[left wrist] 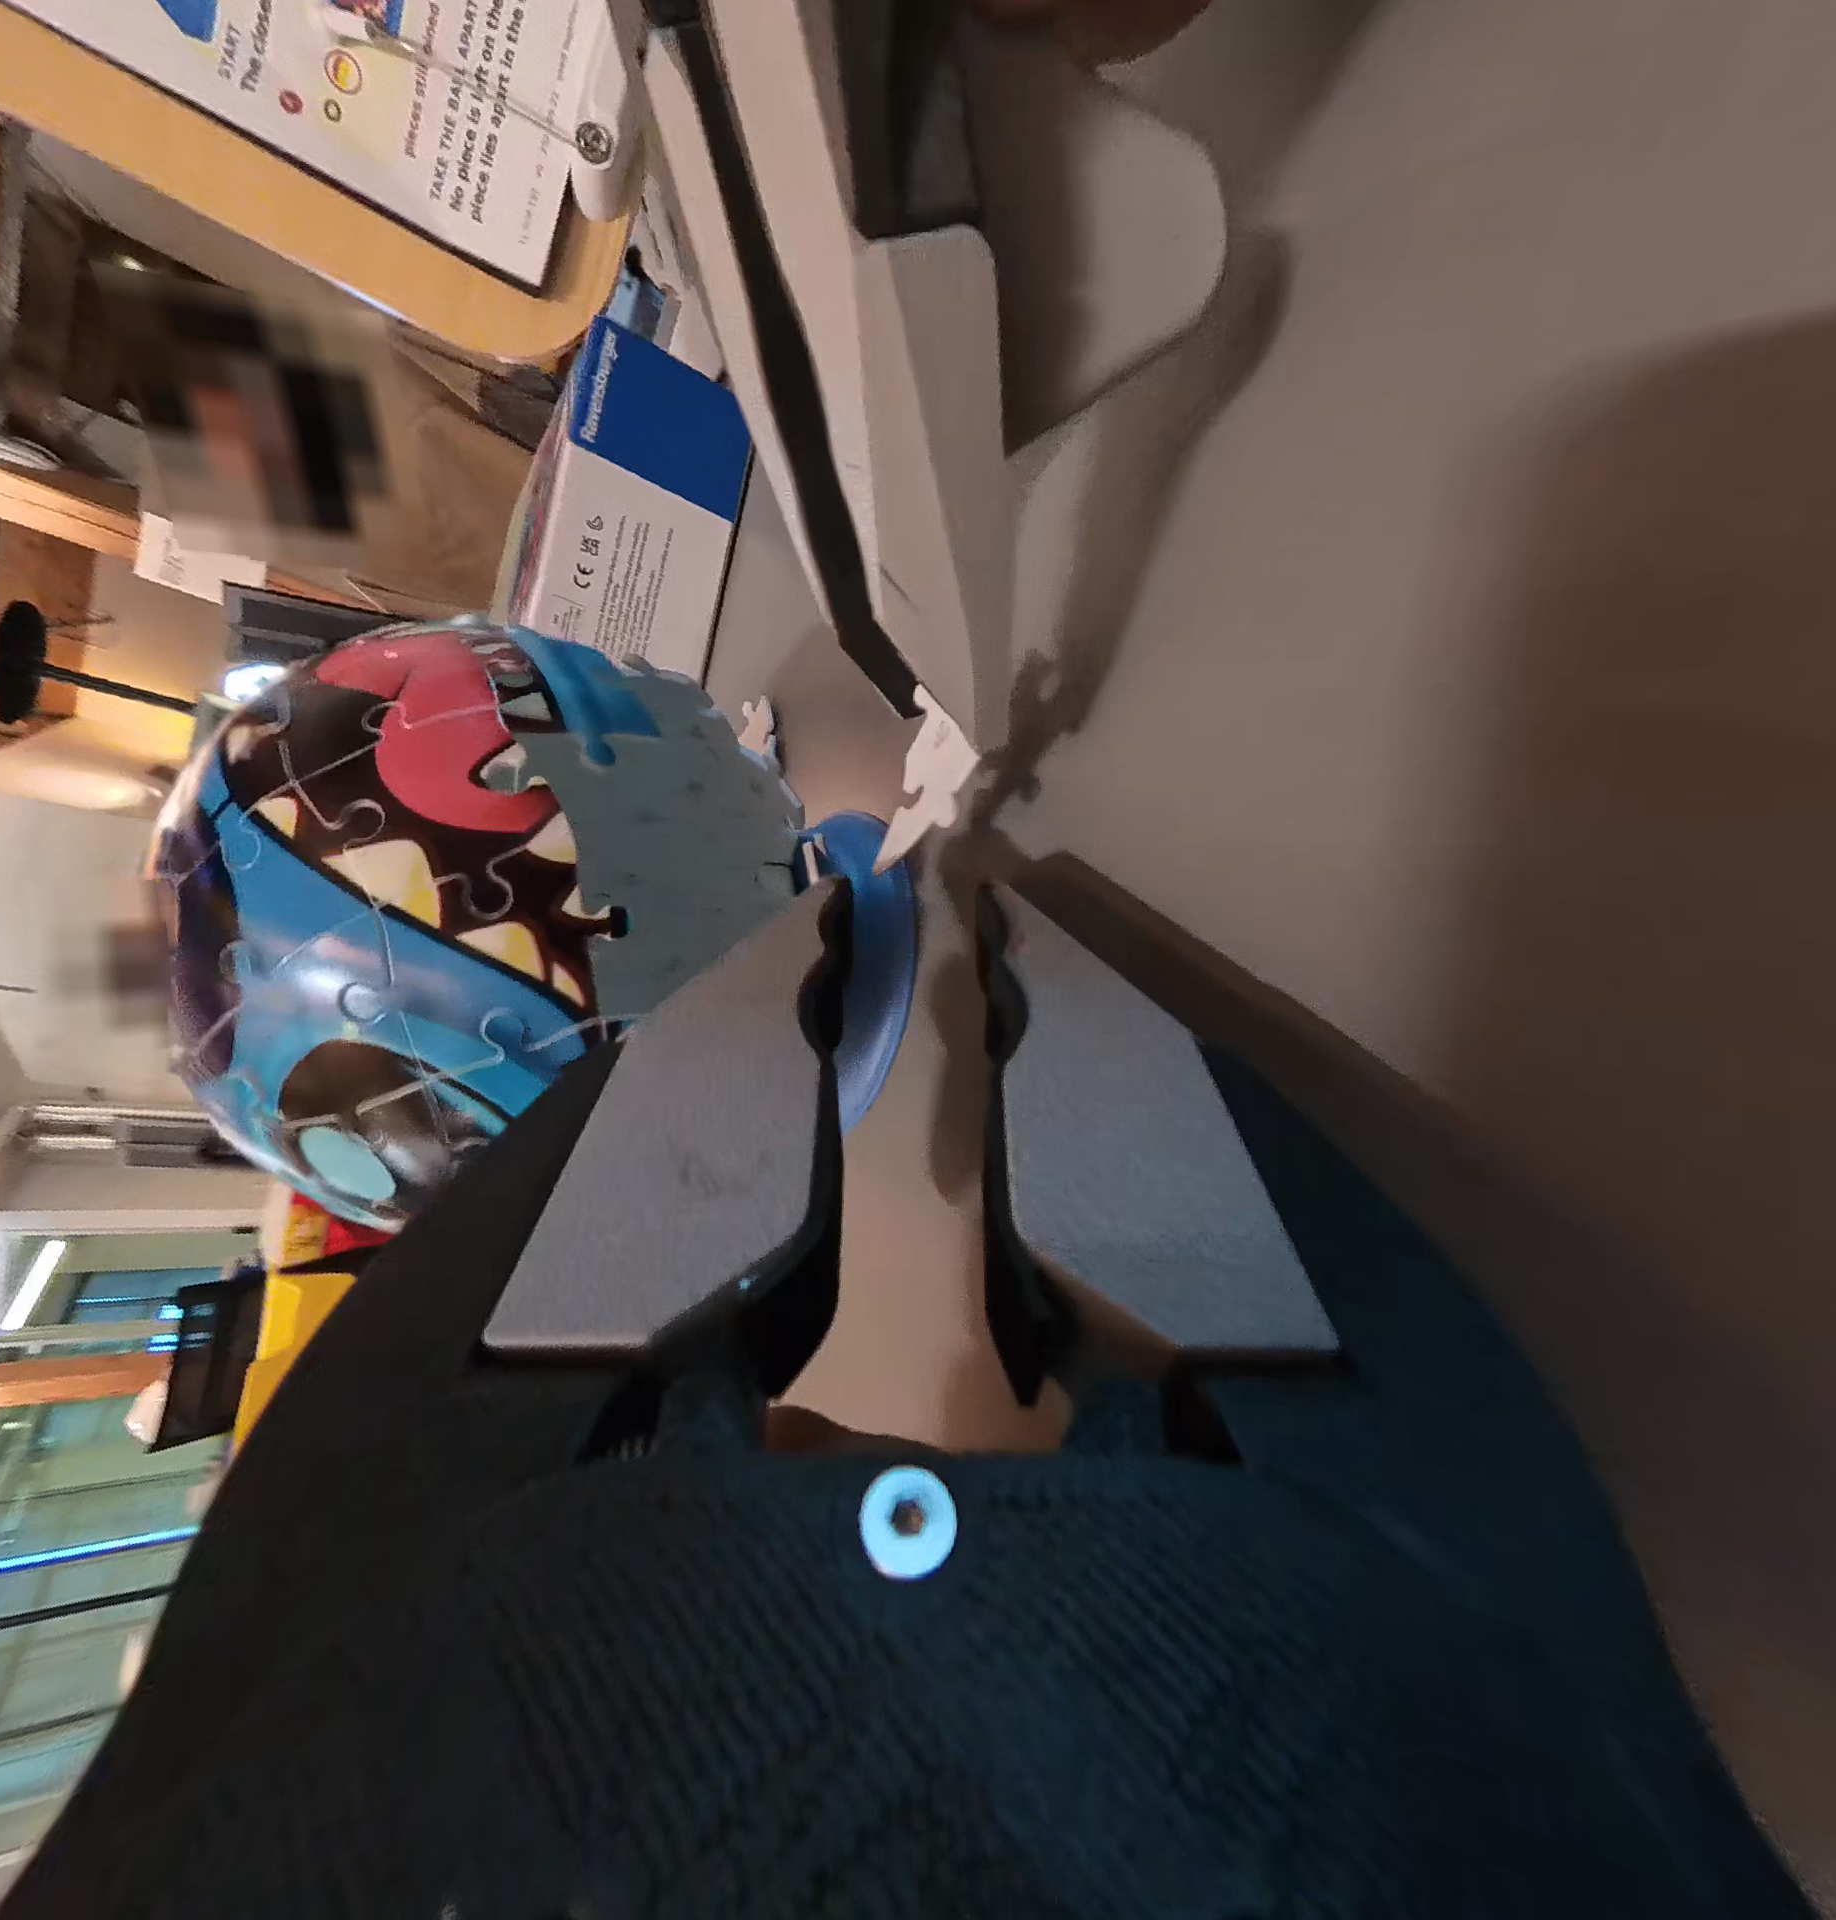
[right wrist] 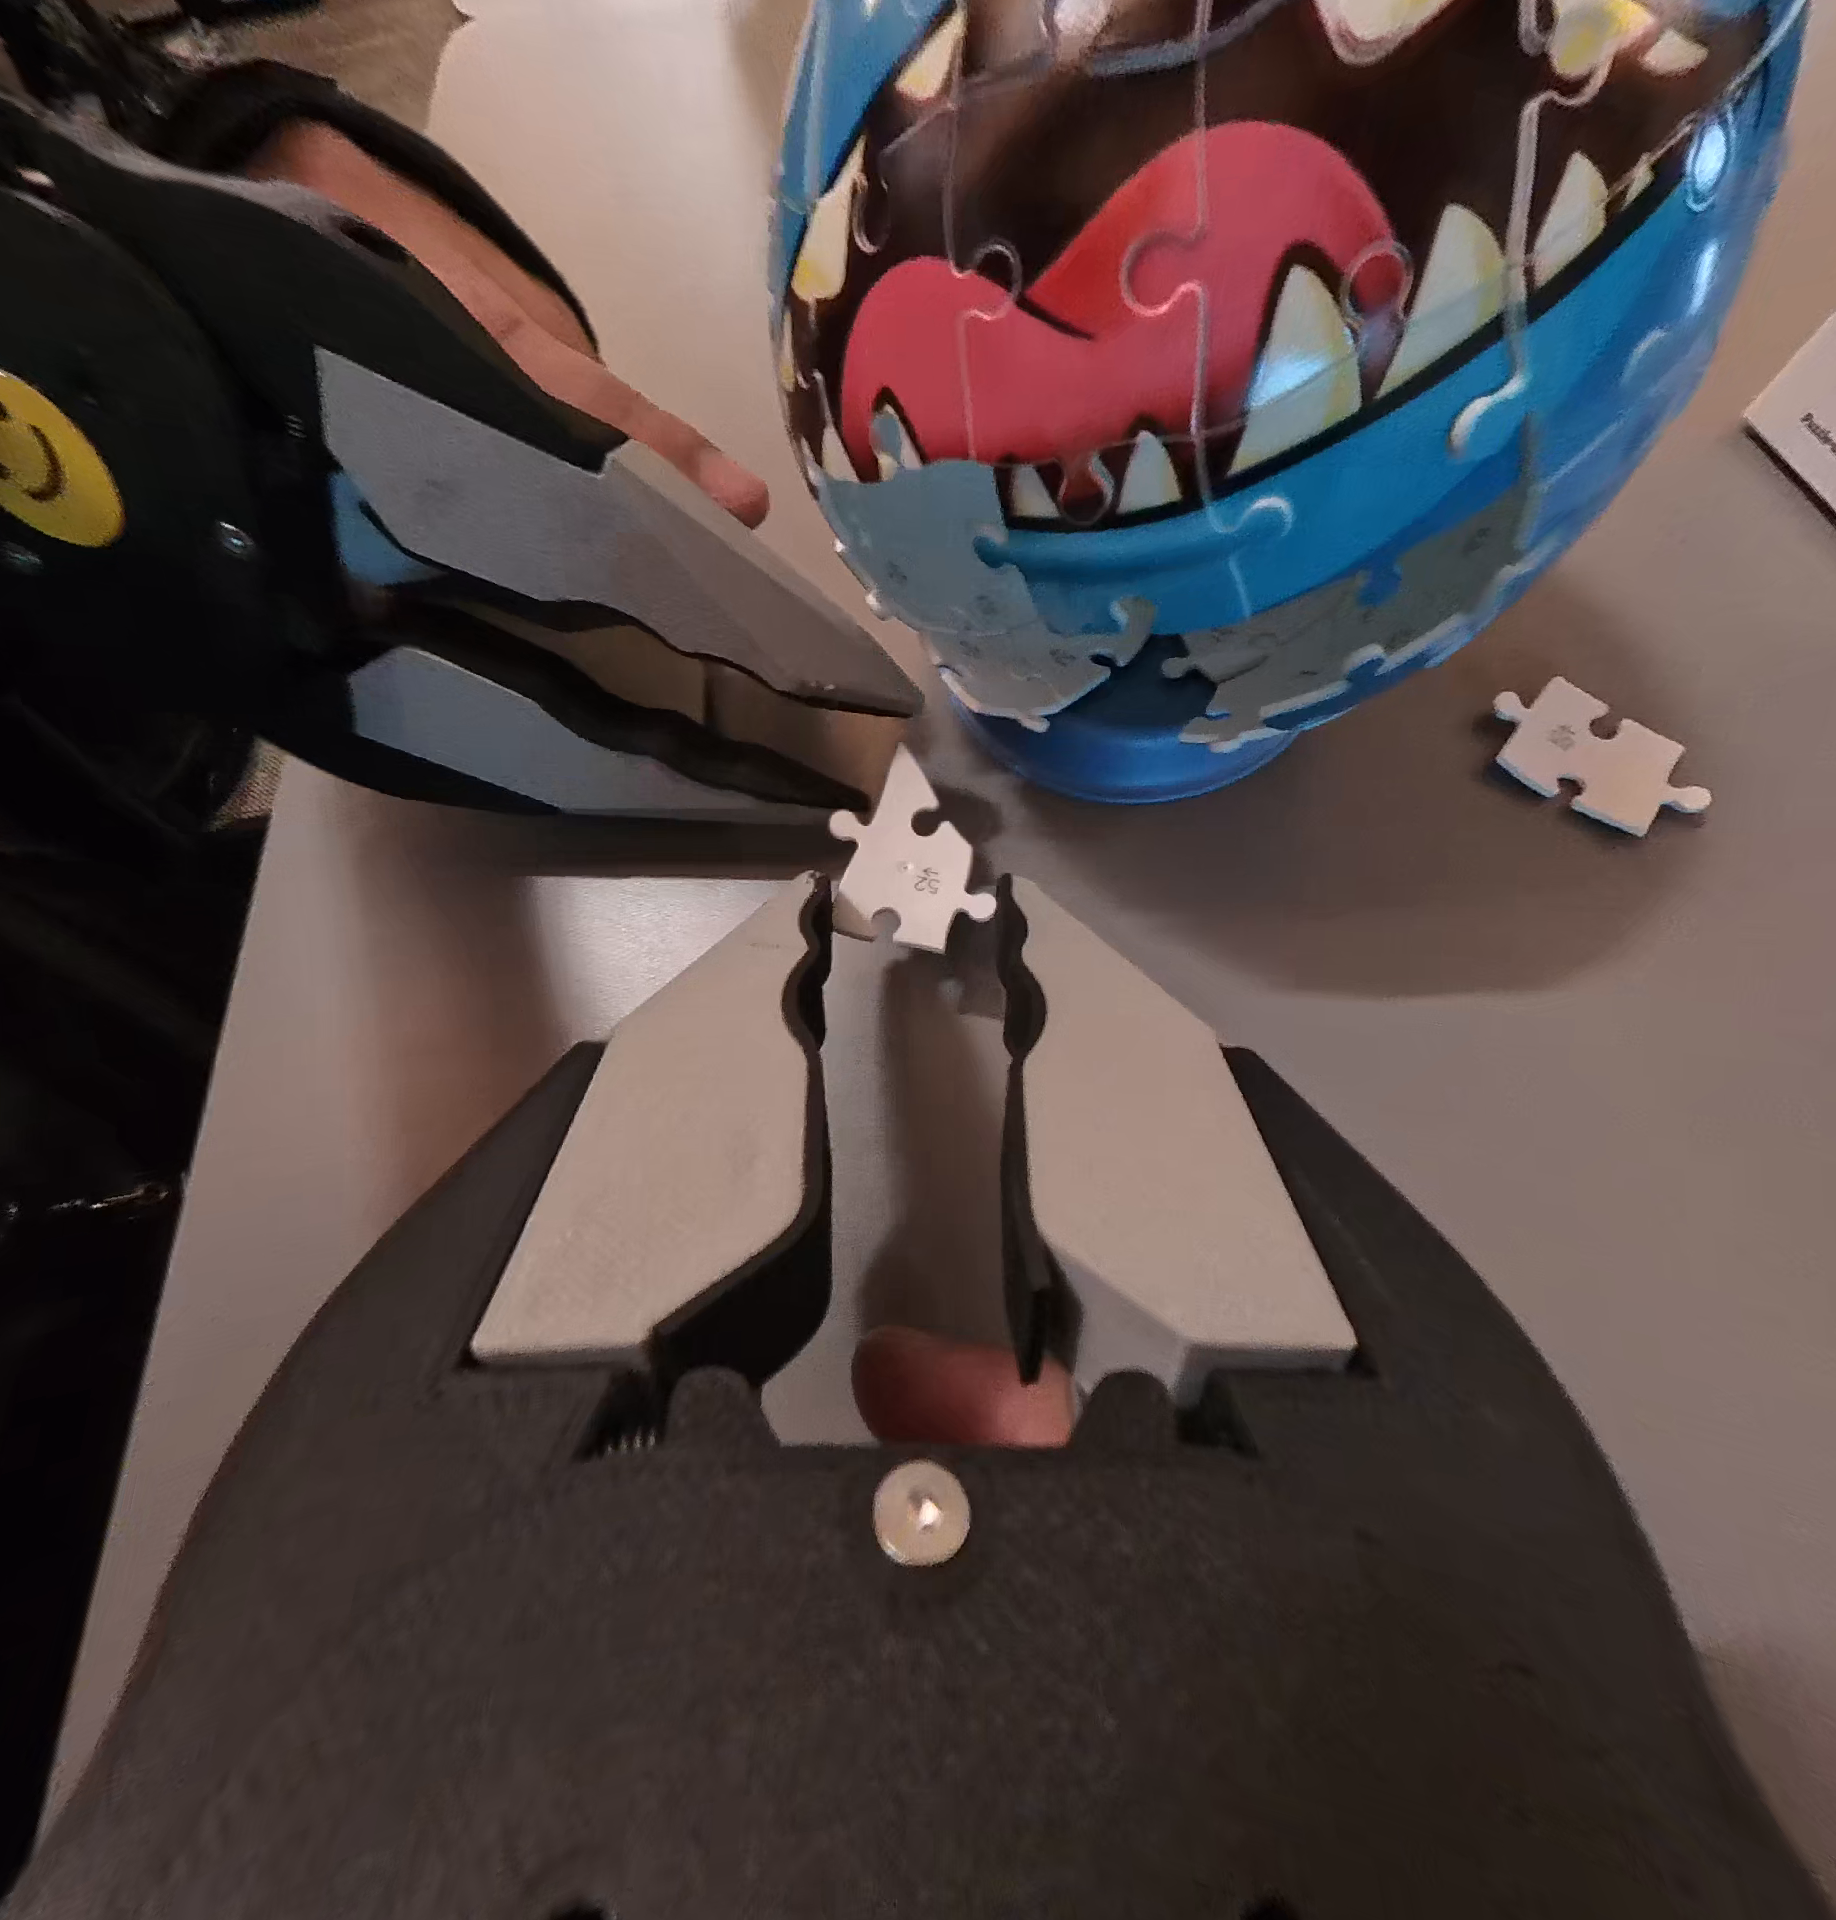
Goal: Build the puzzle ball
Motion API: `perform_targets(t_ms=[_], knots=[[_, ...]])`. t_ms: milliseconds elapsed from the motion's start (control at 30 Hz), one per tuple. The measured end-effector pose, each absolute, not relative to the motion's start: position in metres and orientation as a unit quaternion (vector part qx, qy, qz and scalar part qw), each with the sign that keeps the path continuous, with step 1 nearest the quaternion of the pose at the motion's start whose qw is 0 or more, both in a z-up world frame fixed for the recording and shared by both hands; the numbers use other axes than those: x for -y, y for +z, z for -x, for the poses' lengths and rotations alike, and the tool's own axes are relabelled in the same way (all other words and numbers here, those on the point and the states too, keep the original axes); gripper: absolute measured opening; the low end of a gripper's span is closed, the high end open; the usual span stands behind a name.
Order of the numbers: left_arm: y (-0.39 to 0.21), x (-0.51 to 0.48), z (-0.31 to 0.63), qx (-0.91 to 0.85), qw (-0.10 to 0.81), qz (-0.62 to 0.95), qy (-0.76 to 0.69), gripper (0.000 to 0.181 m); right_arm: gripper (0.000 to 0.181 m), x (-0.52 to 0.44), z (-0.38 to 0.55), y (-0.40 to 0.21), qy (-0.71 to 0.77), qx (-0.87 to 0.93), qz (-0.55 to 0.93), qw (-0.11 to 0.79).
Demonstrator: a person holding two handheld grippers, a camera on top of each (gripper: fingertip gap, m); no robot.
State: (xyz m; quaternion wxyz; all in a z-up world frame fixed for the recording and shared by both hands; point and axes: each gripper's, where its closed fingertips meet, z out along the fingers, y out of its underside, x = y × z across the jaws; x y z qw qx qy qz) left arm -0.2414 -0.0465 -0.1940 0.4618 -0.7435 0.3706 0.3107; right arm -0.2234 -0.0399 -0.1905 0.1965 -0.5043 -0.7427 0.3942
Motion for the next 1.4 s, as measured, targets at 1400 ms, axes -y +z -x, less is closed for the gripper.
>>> perform_targets(t_ms=[1400], knots=[[-0.174, 0.041, 0.235, -0.474, 0.464, 0.562, 0.494, 0.0, 0.005, 0.045, 0.213, -0.169, 0.454, 0.714, 0.485, 0.219]])
